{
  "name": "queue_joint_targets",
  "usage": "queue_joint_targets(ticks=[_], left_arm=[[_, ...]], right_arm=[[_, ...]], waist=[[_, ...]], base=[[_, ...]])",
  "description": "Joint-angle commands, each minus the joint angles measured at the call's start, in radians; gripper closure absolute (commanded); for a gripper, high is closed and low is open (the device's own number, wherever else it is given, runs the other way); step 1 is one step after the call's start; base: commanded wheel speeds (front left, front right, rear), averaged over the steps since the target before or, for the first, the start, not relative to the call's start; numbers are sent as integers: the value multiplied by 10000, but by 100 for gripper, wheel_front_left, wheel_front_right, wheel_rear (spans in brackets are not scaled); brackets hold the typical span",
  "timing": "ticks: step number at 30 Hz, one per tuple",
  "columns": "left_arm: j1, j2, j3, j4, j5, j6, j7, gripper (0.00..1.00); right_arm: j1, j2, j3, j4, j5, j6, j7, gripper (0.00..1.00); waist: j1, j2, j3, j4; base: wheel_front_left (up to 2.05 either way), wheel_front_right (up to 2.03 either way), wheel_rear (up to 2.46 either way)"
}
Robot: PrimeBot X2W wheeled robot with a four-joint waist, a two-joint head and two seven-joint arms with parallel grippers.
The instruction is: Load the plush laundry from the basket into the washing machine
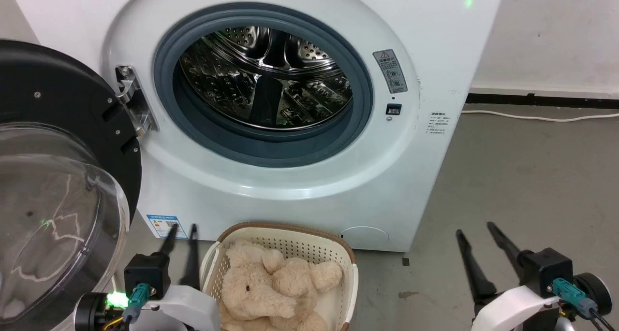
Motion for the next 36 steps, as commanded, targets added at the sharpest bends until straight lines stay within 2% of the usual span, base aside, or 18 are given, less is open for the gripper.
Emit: queue_joint_targets(ticks=[1, 20, 36], left_arm=[[21, 0, -33, 3, -74, 10, -43, 0], [16, 1, -364, 173, -649, 88, -422, 0], [-982, 33, -782, 1244, -1147, -52, -513, 0]], right_arm=[[22, 0, 21, 15, 78, 0, -41, 0], [83, -3, 114, 127, 649, 1, -422, 0], [-179, -6, 21, -62, 1237, 2, -756, 0]], waist=[[0, -1, 1, 5], [0, -1, 189, -19], [0, -1, 1150, -346]], base=[[0, 0, 0], [0, 0, 0], [0, 0, 0]])
